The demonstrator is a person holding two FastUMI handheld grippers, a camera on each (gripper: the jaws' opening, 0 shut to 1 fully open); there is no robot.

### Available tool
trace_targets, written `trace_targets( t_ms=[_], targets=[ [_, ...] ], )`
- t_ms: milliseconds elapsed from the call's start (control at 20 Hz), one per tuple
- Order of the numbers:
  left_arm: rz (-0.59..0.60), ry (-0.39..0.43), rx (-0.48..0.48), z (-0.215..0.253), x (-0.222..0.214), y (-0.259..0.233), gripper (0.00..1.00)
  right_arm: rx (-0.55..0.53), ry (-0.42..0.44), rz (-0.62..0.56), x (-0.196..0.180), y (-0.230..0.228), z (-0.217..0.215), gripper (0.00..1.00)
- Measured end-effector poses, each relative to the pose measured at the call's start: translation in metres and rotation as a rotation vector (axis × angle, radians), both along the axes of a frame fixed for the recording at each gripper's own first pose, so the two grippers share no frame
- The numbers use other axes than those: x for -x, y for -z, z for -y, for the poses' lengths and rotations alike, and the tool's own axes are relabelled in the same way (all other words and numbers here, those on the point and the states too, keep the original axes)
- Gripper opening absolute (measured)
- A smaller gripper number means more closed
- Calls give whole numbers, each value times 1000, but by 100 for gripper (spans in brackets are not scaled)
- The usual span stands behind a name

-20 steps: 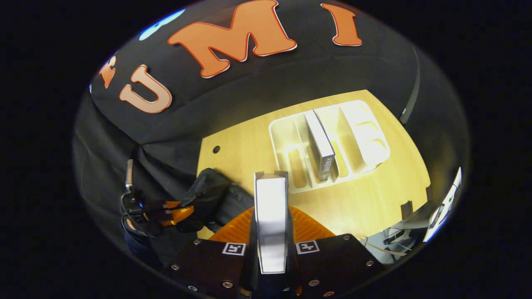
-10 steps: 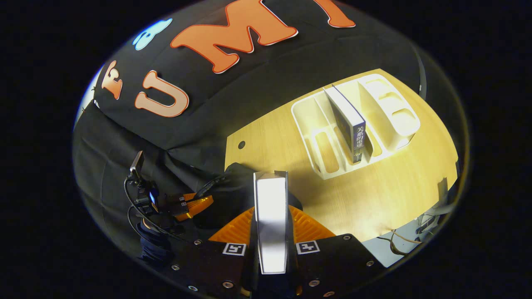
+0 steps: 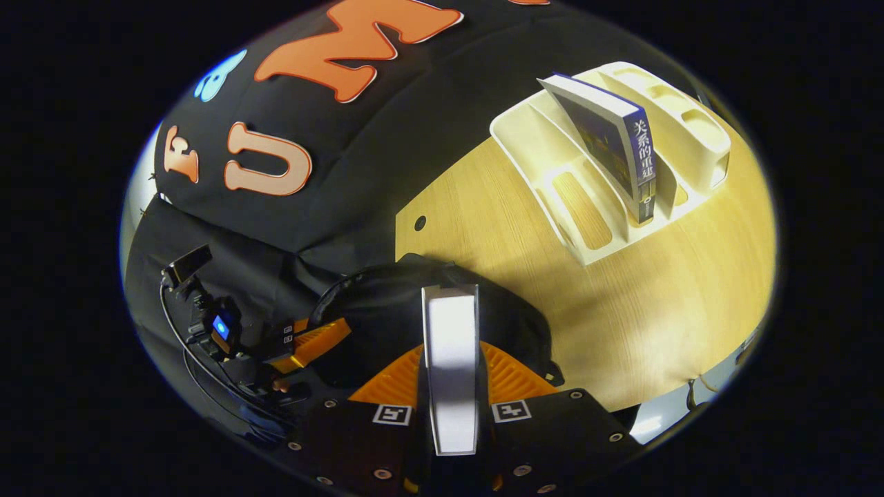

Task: Open the schoolbag, grab two books from the bookshelf and put them into the schoolbag.

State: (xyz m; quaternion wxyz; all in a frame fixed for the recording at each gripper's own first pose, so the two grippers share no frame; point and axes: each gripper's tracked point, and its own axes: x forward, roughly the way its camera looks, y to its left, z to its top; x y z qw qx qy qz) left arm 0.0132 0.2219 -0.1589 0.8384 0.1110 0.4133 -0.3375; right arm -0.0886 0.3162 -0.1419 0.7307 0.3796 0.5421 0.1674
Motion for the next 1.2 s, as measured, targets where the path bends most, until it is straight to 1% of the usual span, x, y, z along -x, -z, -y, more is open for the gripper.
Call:
trace_targets(
  t_ms=[200, 350, 550, 700, 900, 1000, 1100, 1150, 1200],
  targets=[
    [-17, -5, 45, 11, 6, -2, 4, -74, 35, -37, 1, 27, -25, 27],
    [-29, -12, 75, 20, 8, -2, 4, -108, 70, -51, -2, 49, -41, 28],
    [-43, -13, 96, 27, 17, -4, 4, -131, 105, -48, -9, 67, -58, 28],
    [-50, -14, 104, 33, 20, -3, 4, -111, 99, -34, -16, 80, -76, 28],
    [-47, -33, 97, 34, 15, 1, 4, -135, 107, -43, -22, 86, -88, 27],
    [-48, -45, 98, 33, 12, 2, 4, -137, 79, -37, -19, 84, -90, 30],
    [-55, -60, 90, 32, 9, 8, 4, -126, 21, -35, -10, 80, -88, 38],
    [-59, -64, 88, 30, 10, 11, 4, -101, -11, -43, -7, 83, -88, 50],
    [-59, -68, 83, 31, 9, 13, 4, -77, -48, -47, -1, 85, -85, 59]
  ],
)
